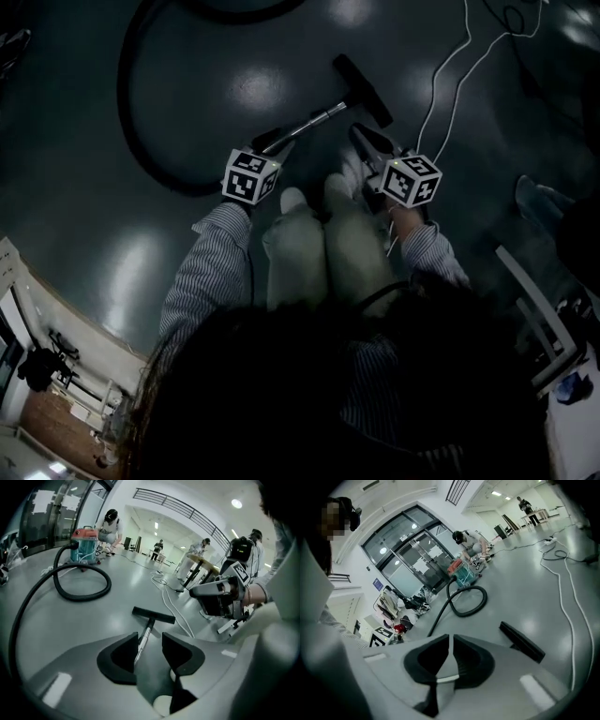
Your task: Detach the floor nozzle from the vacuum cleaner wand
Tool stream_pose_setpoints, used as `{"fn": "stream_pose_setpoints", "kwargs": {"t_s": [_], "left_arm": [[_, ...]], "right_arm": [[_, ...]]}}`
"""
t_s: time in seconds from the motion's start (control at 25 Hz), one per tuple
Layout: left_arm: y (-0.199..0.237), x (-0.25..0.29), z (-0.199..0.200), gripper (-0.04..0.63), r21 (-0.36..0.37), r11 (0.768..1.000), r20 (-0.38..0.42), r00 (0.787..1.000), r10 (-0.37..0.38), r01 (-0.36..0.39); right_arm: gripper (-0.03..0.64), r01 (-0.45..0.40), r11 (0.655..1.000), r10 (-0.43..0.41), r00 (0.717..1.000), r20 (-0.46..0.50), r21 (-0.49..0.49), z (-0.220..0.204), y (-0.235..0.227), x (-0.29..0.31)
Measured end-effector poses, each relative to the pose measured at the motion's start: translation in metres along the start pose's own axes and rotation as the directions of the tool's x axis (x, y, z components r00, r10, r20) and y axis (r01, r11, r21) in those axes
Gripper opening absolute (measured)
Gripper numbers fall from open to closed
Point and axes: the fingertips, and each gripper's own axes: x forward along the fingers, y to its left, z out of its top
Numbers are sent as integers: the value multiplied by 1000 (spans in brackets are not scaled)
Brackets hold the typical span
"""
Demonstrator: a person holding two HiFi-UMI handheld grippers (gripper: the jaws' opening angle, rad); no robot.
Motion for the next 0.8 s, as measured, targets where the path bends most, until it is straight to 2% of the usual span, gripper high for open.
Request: {"fn": "stream_pose_setpoints", "kwargs": {"t_s": [0.16,0.32,0.48,0.56,0.72,0.8], "left_arm": [[30,73,-60,193,111,991,-112,992,-62,74],[48,125,-103,197,171,975,-209,972,-104,141],[57,162,-132,218,250,941,-288,945,-153,228],[58,177,-139,218,276,927,-311,936,-164,254],[61,196,-151,229,272,925,-333,928,-170,267],[61,200,-156,227,288,920,-329,930,-164,265]], "right_arm": [[20,-30,999,29,999,-14,-16,-37,-48,45],[20,-140,990,139,990,-29,-23,-62,-64,75],[20,-178,983,178,984,-5,-34,-73,-83,95],[20,-175,984,175,984,20,-17,-75,-94,98],[20,-170,985,169,985,44,18,-80,-106,103],[20,-168,986,167,985,36,11,-83,-107,103]]}}
